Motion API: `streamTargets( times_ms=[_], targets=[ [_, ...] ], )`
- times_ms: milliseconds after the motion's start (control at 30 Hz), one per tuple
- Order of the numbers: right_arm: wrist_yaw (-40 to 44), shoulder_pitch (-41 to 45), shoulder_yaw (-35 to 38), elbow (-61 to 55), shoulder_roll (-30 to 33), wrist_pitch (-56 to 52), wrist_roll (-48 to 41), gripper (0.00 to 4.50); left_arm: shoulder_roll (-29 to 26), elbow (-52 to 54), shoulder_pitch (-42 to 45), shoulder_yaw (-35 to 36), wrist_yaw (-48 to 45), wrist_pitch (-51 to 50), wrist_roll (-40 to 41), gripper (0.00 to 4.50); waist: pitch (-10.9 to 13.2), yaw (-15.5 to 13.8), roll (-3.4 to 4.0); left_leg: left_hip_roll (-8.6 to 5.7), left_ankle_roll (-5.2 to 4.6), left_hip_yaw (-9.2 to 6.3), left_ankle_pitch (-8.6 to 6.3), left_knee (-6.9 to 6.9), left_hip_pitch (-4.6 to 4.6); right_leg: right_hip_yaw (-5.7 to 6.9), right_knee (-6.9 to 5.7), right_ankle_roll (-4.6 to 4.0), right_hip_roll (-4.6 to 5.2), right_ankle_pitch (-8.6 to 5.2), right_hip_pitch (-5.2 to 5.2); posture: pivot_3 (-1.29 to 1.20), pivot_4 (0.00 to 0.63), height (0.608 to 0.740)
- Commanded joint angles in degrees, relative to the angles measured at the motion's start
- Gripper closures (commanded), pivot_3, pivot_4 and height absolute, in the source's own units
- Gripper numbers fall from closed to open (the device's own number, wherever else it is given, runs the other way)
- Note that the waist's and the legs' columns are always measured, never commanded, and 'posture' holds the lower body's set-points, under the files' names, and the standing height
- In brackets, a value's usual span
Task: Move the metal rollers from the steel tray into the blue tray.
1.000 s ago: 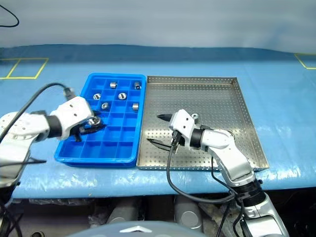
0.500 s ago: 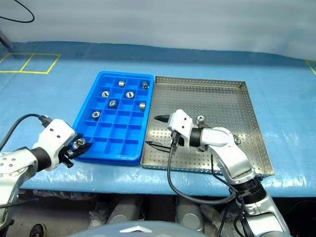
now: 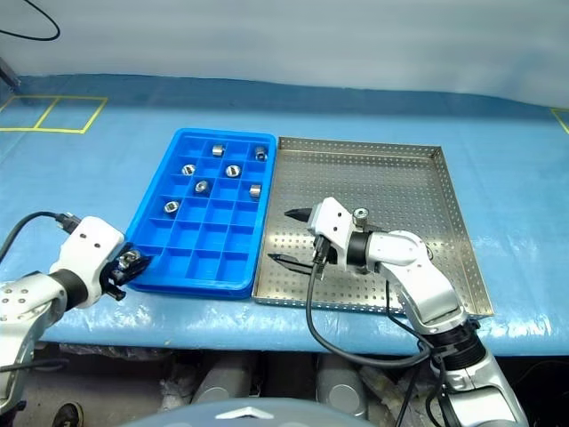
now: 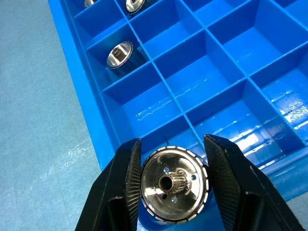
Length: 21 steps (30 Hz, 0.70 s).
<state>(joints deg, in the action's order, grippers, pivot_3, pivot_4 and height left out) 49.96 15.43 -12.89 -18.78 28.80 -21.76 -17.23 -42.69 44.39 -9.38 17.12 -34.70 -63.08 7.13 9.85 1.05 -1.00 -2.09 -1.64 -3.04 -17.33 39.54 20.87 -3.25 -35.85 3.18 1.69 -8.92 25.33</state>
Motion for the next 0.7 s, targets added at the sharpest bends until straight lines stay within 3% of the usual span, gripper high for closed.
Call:
streamTargets(
  times_ms=[33, 233, 500, 600, 700],
  targets=[
    [-0.43, 0.23, 1.62, -2.55, -0.13, 0.64, -1.15, 0.00, -0.45, -0.64, -0.15, 1.11, 1.17, 1.49, 0.00, 2.75, 0.00, 0.10, 0.00, 0.00, 0.00, 0.00, 0.00, 0.00, 0.00, 0.00, 0.00, 0.00, 0.00, 0.00, 0.00, 0.03, 0.150, 0.740],
    [-0.59, 0.25, 1.60, -2.52, -0.33, 0.90, -1.18, 0.00, 0.04, -1.86, 1.21, 1.05, 3.09, 1.16, 0.44, 0.82, 0.00, 0.10, 0.00, 0.01, 0.01, -0.01, 0.00, 0.00, 0.00, 0.02, 0.00, 0.00, -0.01, 0.00, -0.01, 0.02, 0.150, 0.740],
    [-1.88, 0.32, 2.68, -2.59, -0.03, 1.14, -0.61, 0.00, 6.95, -0.78, 11.73, 0.95, 1.11, 6.44, 9.55, 0.82, -0.01, -0.20, -0.02, 0.00, 0.06, -0.06, 0.03, 0.01, 0.02, 0.08, 0.01, 0.00, 0.02, 0.02, -0.03, 0.00, 0.150, 0.740],
    [-2.93, 0.09, 3.92, -2.56, 1.24, 0.91, 0.52, 0.00, 8.32, -3.50, 18.90, -3.89, 0.74, 9.29, 11.41, 0.82, -0.01, -0.25, -0.02, -0.01, 0.10, -0.08, 0.05, 0.01, 0.03, 0.10, 0.00, -0.01, 0.02, 0.03, -0.03, -0.02, 0.150, 0.740],
    [-4.46, -0.99, 5.22, -2.60, 3.23, 0.32, 2.35, 0.00, 9.16, -11.94, 27.60, -13.15, -0.54, 13.95, 9.29, 0.82, -0.02, -0.42, -0.02, -0.09, 0.11, -0.08, 0.07, 0.01, 0.01, 0.10, 0.01, 0.00, 0.04, 0.03, -0.09, -0.05, 0.150, 0.740]
  ],
)
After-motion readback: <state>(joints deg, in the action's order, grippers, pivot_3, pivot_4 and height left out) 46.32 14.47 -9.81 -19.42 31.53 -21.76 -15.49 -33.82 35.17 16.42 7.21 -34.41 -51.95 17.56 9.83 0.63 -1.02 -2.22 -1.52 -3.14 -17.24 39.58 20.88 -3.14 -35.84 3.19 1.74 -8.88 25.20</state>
